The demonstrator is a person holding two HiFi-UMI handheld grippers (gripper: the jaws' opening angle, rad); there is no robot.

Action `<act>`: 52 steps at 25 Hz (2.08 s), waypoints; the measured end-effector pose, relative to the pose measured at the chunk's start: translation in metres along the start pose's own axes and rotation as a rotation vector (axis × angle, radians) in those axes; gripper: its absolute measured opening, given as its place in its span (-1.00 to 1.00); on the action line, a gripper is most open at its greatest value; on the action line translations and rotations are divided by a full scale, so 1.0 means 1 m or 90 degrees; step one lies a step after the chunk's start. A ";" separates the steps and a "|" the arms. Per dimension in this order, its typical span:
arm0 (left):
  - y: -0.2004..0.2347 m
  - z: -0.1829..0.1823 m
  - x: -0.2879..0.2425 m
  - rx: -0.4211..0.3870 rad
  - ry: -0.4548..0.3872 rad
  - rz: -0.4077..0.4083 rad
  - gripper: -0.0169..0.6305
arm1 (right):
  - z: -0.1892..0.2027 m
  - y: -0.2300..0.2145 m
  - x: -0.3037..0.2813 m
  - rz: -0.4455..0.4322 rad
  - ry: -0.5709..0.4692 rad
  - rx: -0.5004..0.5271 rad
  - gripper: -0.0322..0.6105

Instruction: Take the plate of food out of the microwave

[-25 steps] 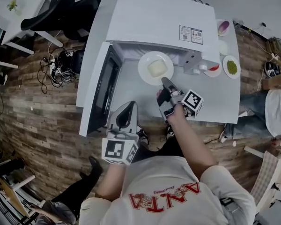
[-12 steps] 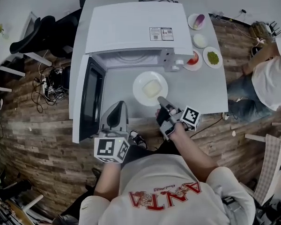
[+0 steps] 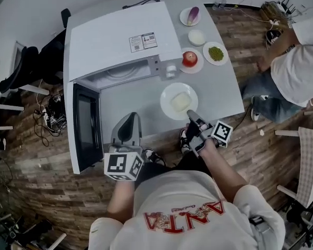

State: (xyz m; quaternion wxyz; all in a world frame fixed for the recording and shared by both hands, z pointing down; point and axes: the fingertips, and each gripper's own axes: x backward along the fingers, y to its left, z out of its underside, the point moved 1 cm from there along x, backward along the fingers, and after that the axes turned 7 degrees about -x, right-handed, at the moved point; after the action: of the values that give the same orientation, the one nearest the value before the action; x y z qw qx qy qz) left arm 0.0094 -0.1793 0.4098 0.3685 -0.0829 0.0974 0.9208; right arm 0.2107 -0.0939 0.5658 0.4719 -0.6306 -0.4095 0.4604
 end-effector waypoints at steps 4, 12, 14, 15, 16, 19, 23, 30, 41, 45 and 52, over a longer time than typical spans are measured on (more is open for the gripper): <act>-0.019 -0.002 -0.018 -0.011 0.010 0.025 -0.92 | -0.042 -0.011 0.023 0.004 -0.057 -0.008 -0.86; -0.046 0.003 -0.043 -0.021 0.029 0.052 -0.92 | -0.111 -0.043 0.053 0.023 -0.155 -0.036 -0.85; -0.051 0.004 -0.047 -0.022 0.034 0.054 -0.92 | -0.123 -0.053 0.058 0.034 -0.172 -0.041 -0.86; -0.053 0.005 -0.049 -0.023 0.037 0.056 -0.92 | -0.128 -0.057 0.059 0.039 -0.179 -0.043 -0.85; -0.055 0.005 -0.050 -0.023 0.039 0.057 -0.92 | -0.132 -0.060 0.061 0.043 -0.185 -0.045 -0.85; -0.061 0.008 -0.054 -0.024 0.046 0.061 -0.92 | -0.142 -0.072 0.062 0.055 -0.198 -0.051 -0.85; -0.066 0.012 -0.056 -0.029 0.054 0.066 -0.92 | -0.149 -0.084 0.062 0.074 -0.209 -0.054 -0.85; -0.068 0.016 -0.056 -0.029 0.065 0.073 -0.92 | -0.149 -0.090 0.062 0.086 -0.218 -0.053 -0.85; -0.066 0.017 -0.054 -0.030 0.065 0.078 -0.92 | -0.145 -0.074 0.059 0.082 -0.187 0.029 -0.69; -0.064 0.016 -0.052 -0.030 0.063 0.075 -0.92 | -0.137 -0.064 0.054 0.103 -0.141 0.116 -0.39; -0.062 0.016 -0.046 -0.028 0.062 0.073 -0.92 | -0.118 -0.069 0.046 0.218 -0.010 0.312 -0.19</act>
State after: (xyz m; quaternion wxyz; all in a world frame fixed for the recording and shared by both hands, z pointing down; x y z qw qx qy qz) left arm 0.0847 -0.1619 0.4283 0.3081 -0.1300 0.0994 0.9372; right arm 0.3298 -0.0605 0.6393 0.5223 -0.5540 -0.1774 0.6236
